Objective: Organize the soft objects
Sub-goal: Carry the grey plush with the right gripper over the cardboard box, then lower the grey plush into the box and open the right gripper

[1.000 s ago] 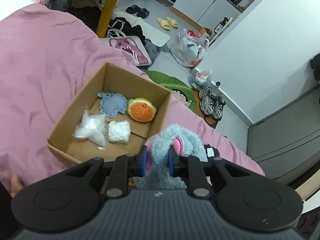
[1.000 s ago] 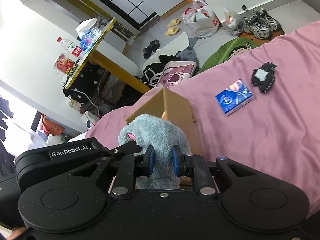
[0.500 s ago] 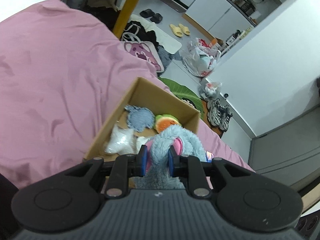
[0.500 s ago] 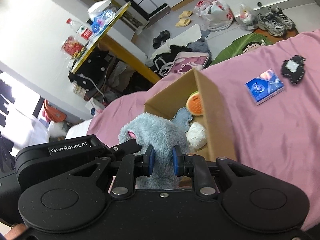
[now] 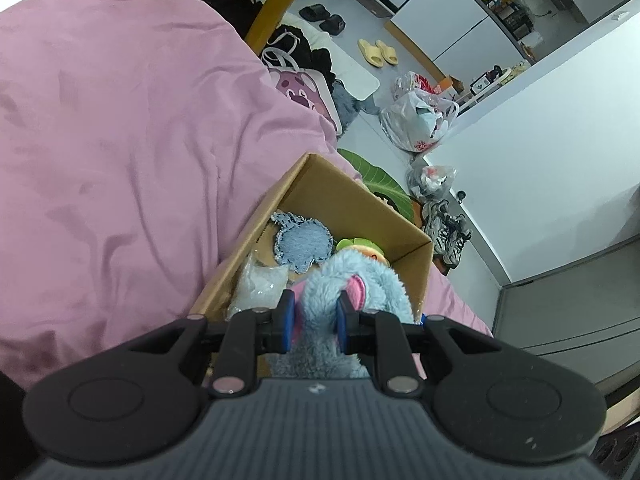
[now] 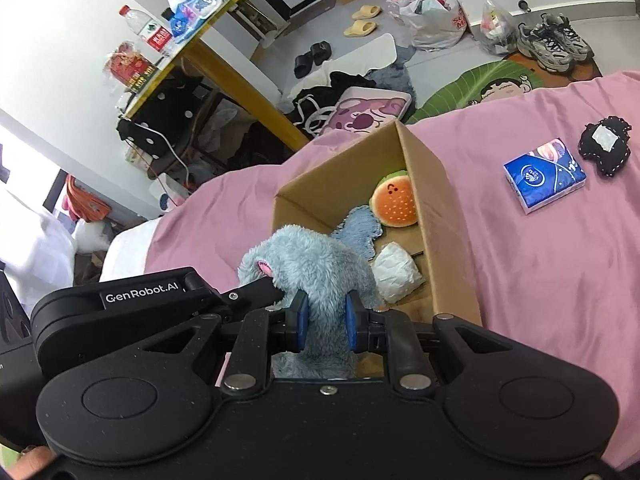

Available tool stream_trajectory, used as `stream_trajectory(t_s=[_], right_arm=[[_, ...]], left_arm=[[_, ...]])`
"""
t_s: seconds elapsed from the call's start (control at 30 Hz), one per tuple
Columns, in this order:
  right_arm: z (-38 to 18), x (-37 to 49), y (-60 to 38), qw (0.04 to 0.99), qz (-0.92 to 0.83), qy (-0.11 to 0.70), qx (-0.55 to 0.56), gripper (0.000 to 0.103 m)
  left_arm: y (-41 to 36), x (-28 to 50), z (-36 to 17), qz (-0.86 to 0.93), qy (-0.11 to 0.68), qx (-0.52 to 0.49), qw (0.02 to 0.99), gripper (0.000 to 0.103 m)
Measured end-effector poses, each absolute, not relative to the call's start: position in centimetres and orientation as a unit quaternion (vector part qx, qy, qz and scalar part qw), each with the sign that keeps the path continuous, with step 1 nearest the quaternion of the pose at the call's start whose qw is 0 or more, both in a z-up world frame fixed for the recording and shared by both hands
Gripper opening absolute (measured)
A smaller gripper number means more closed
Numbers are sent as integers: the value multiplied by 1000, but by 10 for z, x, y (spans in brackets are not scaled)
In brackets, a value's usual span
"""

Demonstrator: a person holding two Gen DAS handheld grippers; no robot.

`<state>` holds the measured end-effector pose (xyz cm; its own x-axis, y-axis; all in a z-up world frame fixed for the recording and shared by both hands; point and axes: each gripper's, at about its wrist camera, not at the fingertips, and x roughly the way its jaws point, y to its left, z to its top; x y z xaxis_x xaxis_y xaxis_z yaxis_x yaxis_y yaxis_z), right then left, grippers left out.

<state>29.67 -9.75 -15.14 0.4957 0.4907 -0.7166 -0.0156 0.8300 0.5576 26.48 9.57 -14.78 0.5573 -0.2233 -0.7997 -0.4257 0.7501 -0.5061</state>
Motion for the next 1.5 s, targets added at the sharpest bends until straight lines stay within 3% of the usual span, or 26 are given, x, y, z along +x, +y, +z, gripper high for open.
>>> stream_trajectory(t_s=[0.2, 0.33, 0.53, 0.8, 1.0, 1.2, 1.37, 1.5], right_arm=[[-160, 307, -90, 826, 142, 494, 232, 20], [-166, 313, -89, 817, 134, 514, 225, 30], [-170, 315, -94, 810, 127, 525, 227, 33], [-170, 317, -96, 808, 120, 528, 234, 35], [-165, 311, -96, 808, 128, 524, 238, 46], [-156, 299, -103, 812, 135, 511, 246, 53], [-148, 293, -112, 816, 141, 498, 256, 55], [-144, 285, -123, 822, 143, 485, 263, 59]], left_arm=[[95, 278, -164, 63, 480, -352, 801, 20], [95, 287, -178, 61, 500, -345, 792, 20], [92, 298, -211, 61, 556, -341, 755, 20], [90, 305, -213, 62, 566, -337, 750, 20], [93, 299, -205, 73, 564, -333, 752, 24], [92, 288, -192, 75, 558, -325, 760, 30], [86, 281, -175, 74, 550, -305, 774, 50], [77, 276, -159, 68, 541, -276, 791, 57]])
